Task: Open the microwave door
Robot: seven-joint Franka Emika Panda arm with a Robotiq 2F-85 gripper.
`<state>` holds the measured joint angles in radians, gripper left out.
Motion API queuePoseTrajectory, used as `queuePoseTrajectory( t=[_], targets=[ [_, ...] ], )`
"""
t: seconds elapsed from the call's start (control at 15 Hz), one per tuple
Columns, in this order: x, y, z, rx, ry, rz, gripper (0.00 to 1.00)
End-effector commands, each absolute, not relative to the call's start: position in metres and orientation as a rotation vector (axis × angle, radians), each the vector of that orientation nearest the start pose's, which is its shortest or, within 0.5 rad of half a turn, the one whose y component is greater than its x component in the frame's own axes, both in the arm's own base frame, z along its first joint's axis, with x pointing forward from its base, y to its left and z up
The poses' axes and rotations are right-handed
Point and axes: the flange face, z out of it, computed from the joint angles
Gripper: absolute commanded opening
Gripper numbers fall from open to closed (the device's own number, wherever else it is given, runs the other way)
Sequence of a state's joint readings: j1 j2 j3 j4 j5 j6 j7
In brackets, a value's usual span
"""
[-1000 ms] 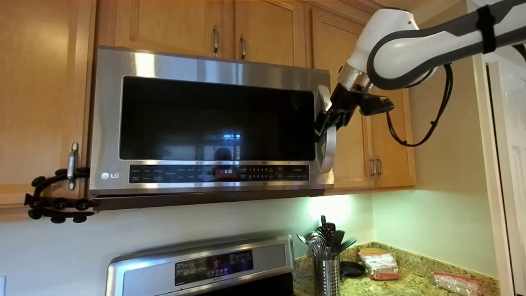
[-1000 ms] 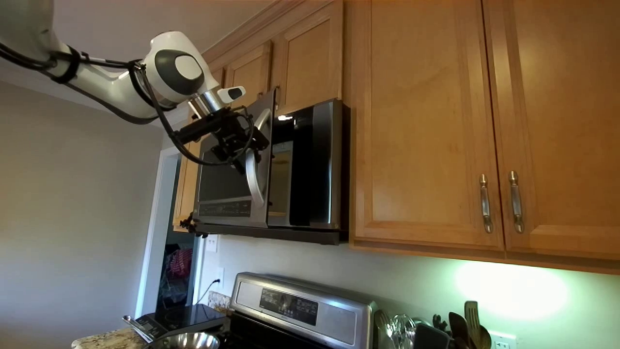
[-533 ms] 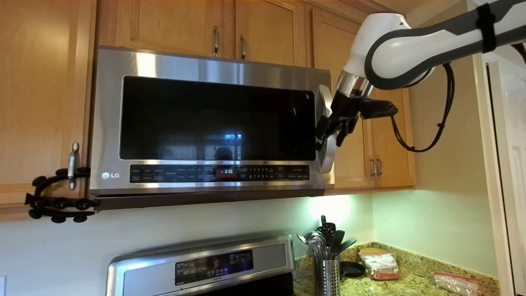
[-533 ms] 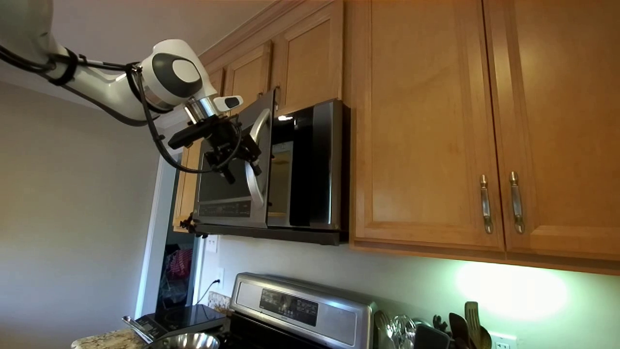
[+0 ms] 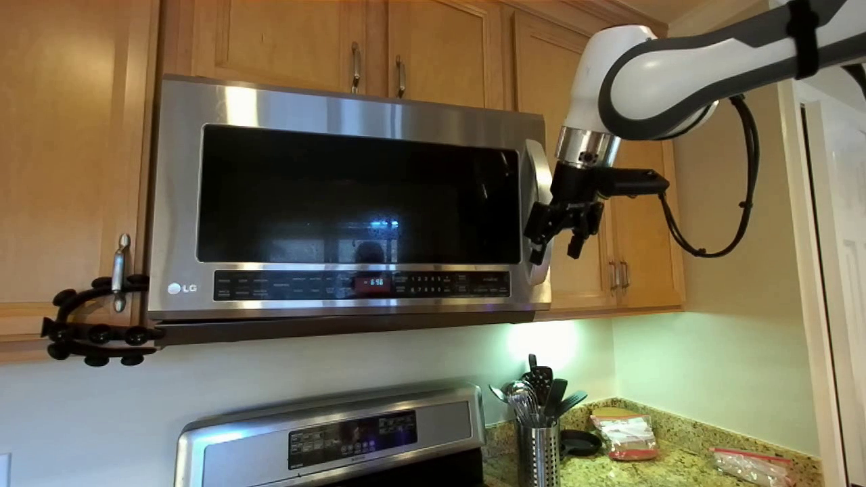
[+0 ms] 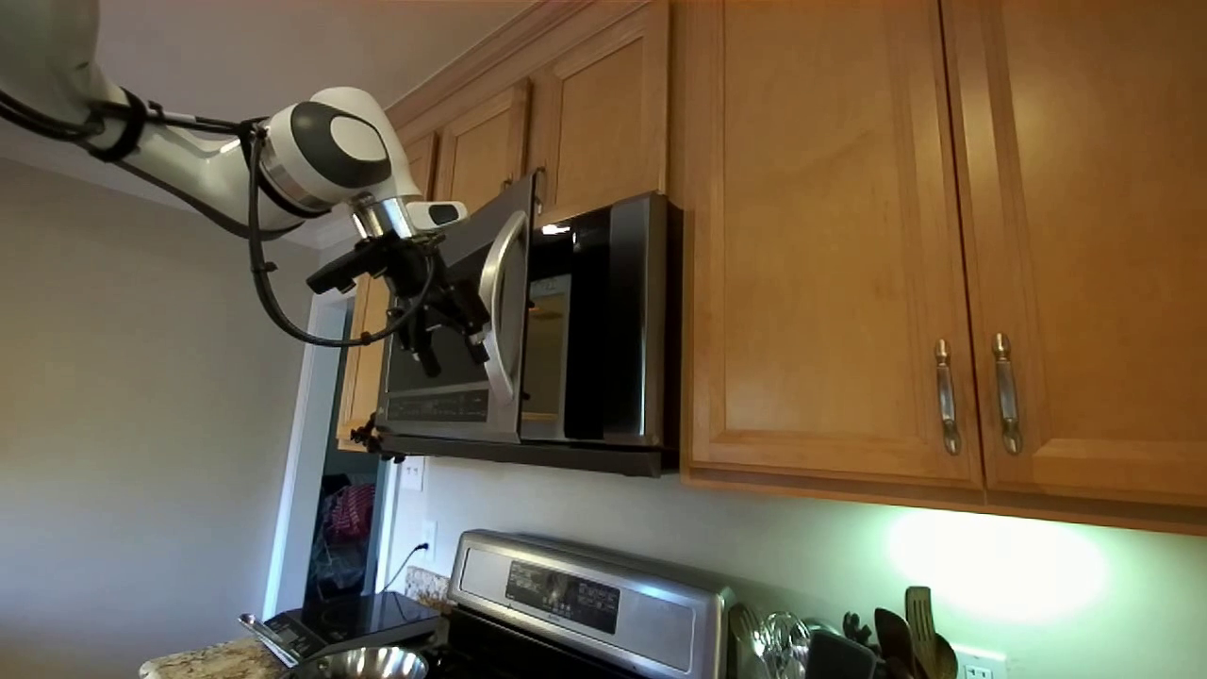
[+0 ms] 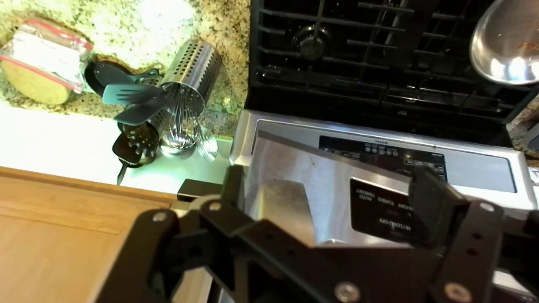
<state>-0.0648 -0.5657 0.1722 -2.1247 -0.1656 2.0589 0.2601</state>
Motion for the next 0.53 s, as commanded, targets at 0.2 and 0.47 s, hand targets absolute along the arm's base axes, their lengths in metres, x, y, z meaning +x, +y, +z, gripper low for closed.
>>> queuePoseTrajectory(
  t=[0.2,0.47],
  targets=[
    [0.41,0.0527,0.673,-3.158,0.227,-0.791,1.0],
    [0.41,0.0536,0.673,-3.159,0.224,-0.792,1.0]
  ],
)
